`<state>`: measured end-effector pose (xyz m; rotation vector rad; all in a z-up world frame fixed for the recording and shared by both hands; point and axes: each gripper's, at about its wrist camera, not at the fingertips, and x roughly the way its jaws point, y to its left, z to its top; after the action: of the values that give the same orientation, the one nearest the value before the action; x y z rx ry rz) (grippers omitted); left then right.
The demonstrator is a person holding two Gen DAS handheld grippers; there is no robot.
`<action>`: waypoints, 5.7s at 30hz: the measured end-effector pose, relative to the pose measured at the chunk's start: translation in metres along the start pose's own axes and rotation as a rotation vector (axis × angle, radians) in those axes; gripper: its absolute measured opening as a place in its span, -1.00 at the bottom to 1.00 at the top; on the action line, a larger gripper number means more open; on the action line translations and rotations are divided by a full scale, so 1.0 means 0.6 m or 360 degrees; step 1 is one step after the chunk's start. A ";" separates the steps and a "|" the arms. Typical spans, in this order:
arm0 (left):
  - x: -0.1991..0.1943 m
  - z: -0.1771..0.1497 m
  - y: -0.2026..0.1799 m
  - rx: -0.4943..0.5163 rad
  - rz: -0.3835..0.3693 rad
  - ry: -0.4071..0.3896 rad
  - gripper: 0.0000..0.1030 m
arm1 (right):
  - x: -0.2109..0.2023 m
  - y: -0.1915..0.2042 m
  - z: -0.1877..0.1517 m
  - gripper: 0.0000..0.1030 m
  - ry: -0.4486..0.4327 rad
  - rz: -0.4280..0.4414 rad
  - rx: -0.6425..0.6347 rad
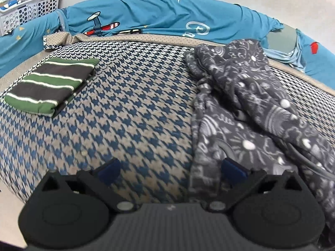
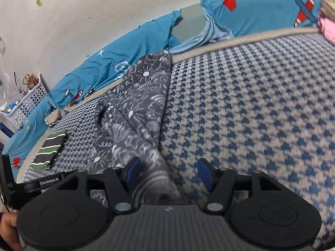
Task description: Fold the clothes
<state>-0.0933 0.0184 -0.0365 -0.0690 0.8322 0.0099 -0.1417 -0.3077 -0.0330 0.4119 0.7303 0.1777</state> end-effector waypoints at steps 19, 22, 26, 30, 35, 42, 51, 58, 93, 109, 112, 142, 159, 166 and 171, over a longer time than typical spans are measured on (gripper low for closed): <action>-0.011 -0.018 -0.001 -0.0029 -0.0017 -0.0010 1.00 | -0.004 0.004 -0.024 -0.73 -0.0042 0.0110 0.0033; -0.013 -0.017 0.003 -0.0041 -0.0010 -0.0017 1.00 | -0.021 0.026 -0.031 -0.83 -0.0129 0.0100 -0.0071; -0.018 -0.016 0.009 -0.0071 -0.0001 -0.0030 1.00 | -0.050 0.067 -0.041 -0.86 -0.0246 0.0182 -0.0232; -0.027 -0.013 0.021 -0.0115 -0.0003 -0.0061 1.00 | -0.066 0.119 -0.064 -0.87 -0.0294 0.0266 -0.0408; -0.034 -0.010 0.038 -0.0167 -0.0003 -0.0073 1.00 | -0.060 0.174 -0.090 -0.88 -0.0244 0.0375 -0.0513; -0.049 -0.006 0.067 -0.0257 -0.0003 -0.0111 1.00 | -0.039 0.229 -0.120 -0.88 -0.0169 0.0459 -0.0611; -0.073 0.007 0.104 -0.0364 -0.0023 -0.0184 0.99 | -0.001 0.282 -0.154 -0.89 -0.0090 0.0519 -0.0781; -0.080 0.017 0.120 -0.0409 -0.0049 -0.0204 1.00 | 0.023 0.327 -0.195 -0.94 -0.0029 0.0583 -0.0990; -0.073 0.012 0.103 -0.0376 -0.0072 -0.0183 1.00 | 0.052 0.298 -0.194 -0.81 -0.0083 0.0202 -0.1068; -0.067 0.016 0.080 -0.0347 -0.0030 -0.0172 1.00 | 0.095 0.312 -0.211 -0.58 0.0059 0.0367 -0.1106; -0.066 0.018 0.069 -0.0324 -0.0026 -0.0176 1.00 | 0.076 0.306 -0.201 -0.57 0.0067 0.0415 -0.1072; -0.017 0.069 -0.039 -0.0170 -0.0169 -0.0125 1.00 | -0.028 0.120 -0.136 -0.27 0.0082 0.0042 -0.0478; 0.044 0.092 -0.042 -0.0223 -0.0131 -0.0046 1.00 | -0.030 0.089 -0.153 -0.73 0.0216 0.0098 -0.0351; 0.057 0.100 -0.048 -0.0187 -0.0112 -0.0054 1.00 | -0.032 0.086 -0.167 -0.88 0.0300 0.0089 -0.0330; 0.071 0.105 -0.046 -0.0220 -0.0103 -0.0028 1.00 | -0.046 0.090 -0.171 -0.90 0.0257 0.0072 -0.0380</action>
<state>-0.0174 -0.0058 -0.0241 -0.2259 0.8108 0.0071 -0.2323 -0.2362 -0.0621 0.1873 0.8479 0.3403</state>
